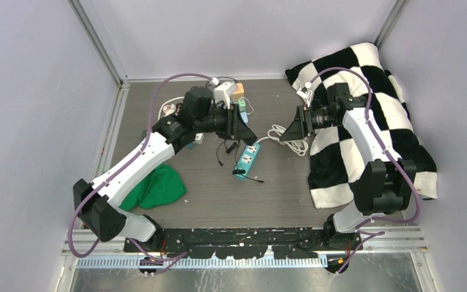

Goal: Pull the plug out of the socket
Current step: Remove the plug from the socket, then place the plug at the corner of the board.

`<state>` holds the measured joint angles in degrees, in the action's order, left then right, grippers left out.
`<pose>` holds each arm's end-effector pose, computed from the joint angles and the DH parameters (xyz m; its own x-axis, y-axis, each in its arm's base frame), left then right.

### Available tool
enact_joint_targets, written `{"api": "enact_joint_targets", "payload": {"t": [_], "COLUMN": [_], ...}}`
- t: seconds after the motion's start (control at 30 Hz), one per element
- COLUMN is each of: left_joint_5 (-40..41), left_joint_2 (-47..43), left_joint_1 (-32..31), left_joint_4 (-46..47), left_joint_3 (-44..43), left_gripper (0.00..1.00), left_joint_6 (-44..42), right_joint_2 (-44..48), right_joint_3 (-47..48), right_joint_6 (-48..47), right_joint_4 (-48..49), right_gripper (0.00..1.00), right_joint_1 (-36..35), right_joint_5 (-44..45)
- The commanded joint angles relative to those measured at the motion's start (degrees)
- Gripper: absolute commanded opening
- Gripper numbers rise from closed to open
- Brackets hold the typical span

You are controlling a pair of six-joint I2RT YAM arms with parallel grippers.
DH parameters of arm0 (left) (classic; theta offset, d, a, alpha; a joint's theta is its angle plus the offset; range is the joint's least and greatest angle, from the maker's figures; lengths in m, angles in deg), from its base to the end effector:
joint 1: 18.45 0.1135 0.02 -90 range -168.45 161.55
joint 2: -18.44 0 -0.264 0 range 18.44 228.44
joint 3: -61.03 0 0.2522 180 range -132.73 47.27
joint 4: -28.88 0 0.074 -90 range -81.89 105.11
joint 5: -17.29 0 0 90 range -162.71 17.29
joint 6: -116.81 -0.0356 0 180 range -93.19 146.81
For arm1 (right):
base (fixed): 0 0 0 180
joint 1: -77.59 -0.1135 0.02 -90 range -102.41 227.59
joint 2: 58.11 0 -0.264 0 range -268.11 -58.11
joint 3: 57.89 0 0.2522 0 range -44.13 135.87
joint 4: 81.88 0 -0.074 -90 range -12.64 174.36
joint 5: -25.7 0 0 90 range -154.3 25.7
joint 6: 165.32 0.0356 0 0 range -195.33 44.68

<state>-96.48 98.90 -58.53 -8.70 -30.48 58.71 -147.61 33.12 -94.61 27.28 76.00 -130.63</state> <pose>0.2349 -0.2165 0.3746 -0.7473 -0.0032 -0.6644 0.5539 0.5493 -0.6256 0.3000 0.0409 0.3015 -0.7723 -0.1541 -0.6163 -0.6245 0.3617 0.6922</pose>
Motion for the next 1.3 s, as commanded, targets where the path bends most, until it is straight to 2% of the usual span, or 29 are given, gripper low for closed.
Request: {"api": "enact_joint_targets", "payload": {"t": [0.0, 0.2, 0.4, 0.5, 0.73, 0.83, 1.0, 1.07, 1.17, 1.27], "left_joint_5": [-5.02, -6.66, -5.39, -1.07, 15.96, 17.20, 15.39, 15.21, 17.34, 22.13], "left_joint_2": [-2.76, -3.87, -3.10, -2.48, 0.95, 4.62, 11.06, 12.82, 14.67, 16.62], "left_joint_1": [6.16, 18.06, 29.20, 33.18, 36.29, 39.08, 47.06, 48.71, 50.66, 52.17], "left_joint_4": [-1.36, -2.57, 0.39, 1.66, 7.93, 14.06, 19.69, 20.86, 21.18, 22.80], "left_joint_3": [-4.85, -9.40, -14.74, -16.68, -15.90, -13.76, -11.62, -11.12, -11.10, -11.24], "left_gripper": [0.00, 0.00, 0.00, 0.00, 0.00, 0.00, 0.00, 0.00, 0.00, 0.00], "left_joint_6": [-2.66, -5.23, -6.76, -8.57, -21.94, -25.71, -20.25, -20.77, -21.46, -18.51], "right_joint_2": [3.27, 6.14, 6.55, 5.17, -0.87, -4.19, -10.89, -13.68, -17.60, -20.94], "right_joint_3": [0.22, -1.10, -2.06, -1.17, 5.06, 8.84, 16.38, 19.16, 23.09, 26.08], "right_joint_6": [-1.92, -2.01, -2.00, -2.18, -9.36, -13.81, -21.89, -25.10, -28.39, -29.69], "right_joint_4": [-0.66, -0.46, -0.17, -0.85, -9.94, -14.92, -24.58, -27.95, -31.60, -33.59], "right_gripper": [0.71, 0.71, 0.71, 0.71, 0.71, 0.71, 0.71, 0.71, 0.71, 0.71], "right_joint_1": [0.84, 3.40, 6.64, 7.58, 7.82, 7.87, 7.83, 7.83, 7.82, 7.38], "right_joint_5": [-2.78, -1.21, -1.18, -1.17, 0.71, 0.85, -0.67, -1.01, -0.72, -0.61]}}
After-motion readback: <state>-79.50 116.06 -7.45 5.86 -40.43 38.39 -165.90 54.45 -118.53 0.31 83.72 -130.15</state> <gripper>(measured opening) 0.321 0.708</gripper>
